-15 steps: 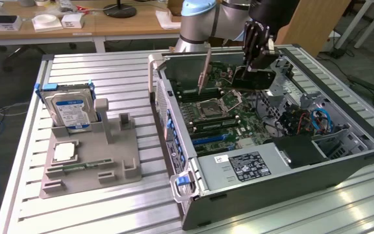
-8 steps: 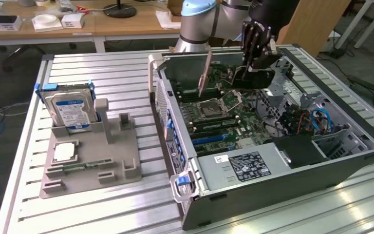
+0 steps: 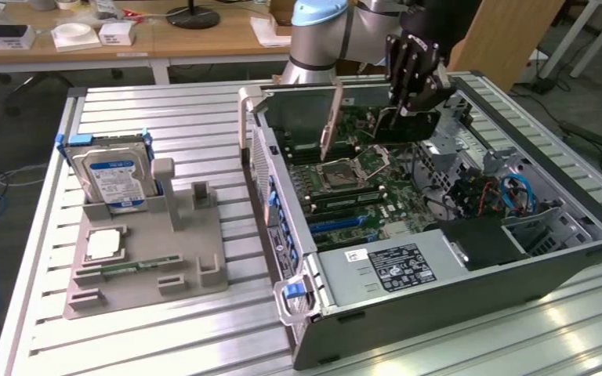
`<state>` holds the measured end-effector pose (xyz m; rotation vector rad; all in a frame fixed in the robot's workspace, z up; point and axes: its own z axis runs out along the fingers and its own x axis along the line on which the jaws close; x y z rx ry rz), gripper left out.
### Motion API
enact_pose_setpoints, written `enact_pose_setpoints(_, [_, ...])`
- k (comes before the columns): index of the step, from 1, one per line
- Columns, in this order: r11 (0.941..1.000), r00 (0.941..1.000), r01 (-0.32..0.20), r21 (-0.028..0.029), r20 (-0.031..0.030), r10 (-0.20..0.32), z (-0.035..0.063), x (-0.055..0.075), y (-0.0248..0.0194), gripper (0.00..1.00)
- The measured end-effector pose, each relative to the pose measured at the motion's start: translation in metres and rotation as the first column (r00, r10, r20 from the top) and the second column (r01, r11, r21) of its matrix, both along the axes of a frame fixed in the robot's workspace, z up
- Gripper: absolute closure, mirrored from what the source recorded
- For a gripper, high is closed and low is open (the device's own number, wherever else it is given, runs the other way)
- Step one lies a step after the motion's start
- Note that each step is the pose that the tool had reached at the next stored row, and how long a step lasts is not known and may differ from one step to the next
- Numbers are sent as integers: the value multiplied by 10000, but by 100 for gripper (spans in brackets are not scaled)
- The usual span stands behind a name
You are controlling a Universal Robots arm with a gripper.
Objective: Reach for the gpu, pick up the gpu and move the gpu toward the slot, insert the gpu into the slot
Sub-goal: 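Insert the gpu into the slot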
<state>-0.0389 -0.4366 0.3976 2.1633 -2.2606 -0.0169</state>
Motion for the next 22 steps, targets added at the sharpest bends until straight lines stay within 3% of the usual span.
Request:
enact_pose_setpoints(3, [9996,9996,-279,2,0,279,-1,-1,0,74])
enact_pose_setpoints(11, [9996,9996,-279,0,16,279,-4,-23,0,74])
enact_pose_setpoints(19, [9995,9995,-317,1,29,317,-143,-41,0,74])
enact_pose_setpoints(22, [9993,9992,-385,-2,101,385,-171,-59,0,74])
